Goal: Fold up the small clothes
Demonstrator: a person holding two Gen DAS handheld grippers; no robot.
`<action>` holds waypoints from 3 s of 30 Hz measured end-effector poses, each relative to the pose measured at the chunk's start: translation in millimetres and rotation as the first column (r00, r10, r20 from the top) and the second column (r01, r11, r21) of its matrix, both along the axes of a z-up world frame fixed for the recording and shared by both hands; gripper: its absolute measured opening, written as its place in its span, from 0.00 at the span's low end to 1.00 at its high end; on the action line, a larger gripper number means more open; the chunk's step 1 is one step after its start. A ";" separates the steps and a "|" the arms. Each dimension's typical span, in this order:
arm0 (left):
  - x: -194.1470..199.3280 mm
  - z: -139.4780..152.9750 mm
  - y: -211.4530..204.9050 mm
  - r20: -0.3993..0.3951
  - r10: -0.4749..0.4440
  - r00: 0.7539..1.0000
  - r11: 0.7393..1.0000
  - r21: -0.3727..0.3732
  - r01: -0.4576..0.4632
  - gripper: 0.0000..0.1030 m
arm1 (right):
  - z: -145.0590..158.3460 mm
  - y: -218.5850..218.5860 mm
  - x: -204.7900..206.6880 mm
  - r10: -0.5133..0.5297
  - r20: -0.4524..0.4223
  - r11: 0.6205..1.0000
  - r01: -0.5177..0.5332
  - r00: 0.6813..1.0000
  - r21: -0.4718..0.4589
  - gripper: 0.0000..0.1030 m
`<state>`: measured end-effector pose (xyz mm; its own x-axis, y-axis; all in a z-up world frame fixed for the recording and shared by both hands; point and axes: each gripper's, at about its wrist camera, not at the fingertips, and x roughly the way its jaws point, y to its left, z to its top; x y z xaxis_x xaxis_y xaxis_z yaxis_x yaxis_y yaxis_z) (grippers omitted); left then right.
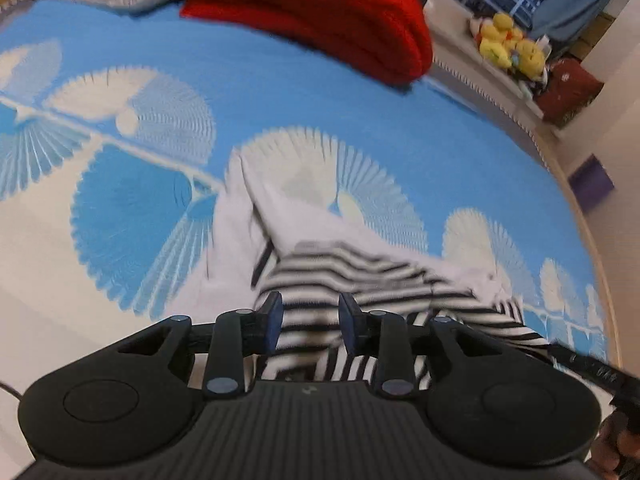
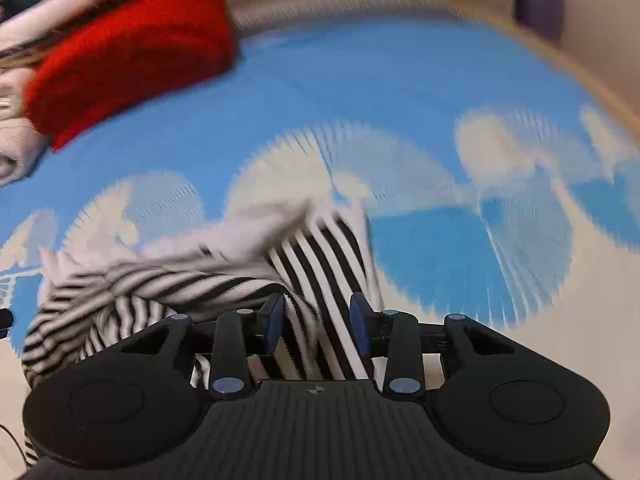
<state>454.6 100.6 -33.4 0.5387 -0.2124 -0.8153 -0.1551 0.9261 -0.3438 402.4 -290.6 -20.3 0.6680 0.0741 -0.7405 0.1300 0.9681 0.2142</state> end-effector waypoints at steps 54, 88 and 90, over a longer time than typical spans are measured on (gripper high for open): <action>-83.7 30.3 -34.2 -0.135 -0.077 0.988 0.955 0.274 0.112 0.37 | 36.3 -22.6 -51.0 0.067 -0.072 0.994 -0.061 0.995 0.092 0.48; -330.4 -4.2 2.6 0.011 -0.017 1.000 0.978 0.208 0.015 0.71 | -37.0 -44.9 -291.0 -0.016 -0.105 0.998 0.023 0.994 0.064 0.49; -319.1 -19.5 16.1 -0.051 0.047 0.998 0.981 0.191 -0.037 0.71 | -44.5 -40.4 -285.6 -0.009 -0.116 1.000 0.009 0.993 0.004 0.50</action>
<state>135.5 116.6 -52.9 0.4967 -0.0295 -0.8674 -0.2090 0.9659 -0.1525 116.8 -331.0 -64.8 0.5784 0.0724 -0.8126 0.1629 0.9657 0.2020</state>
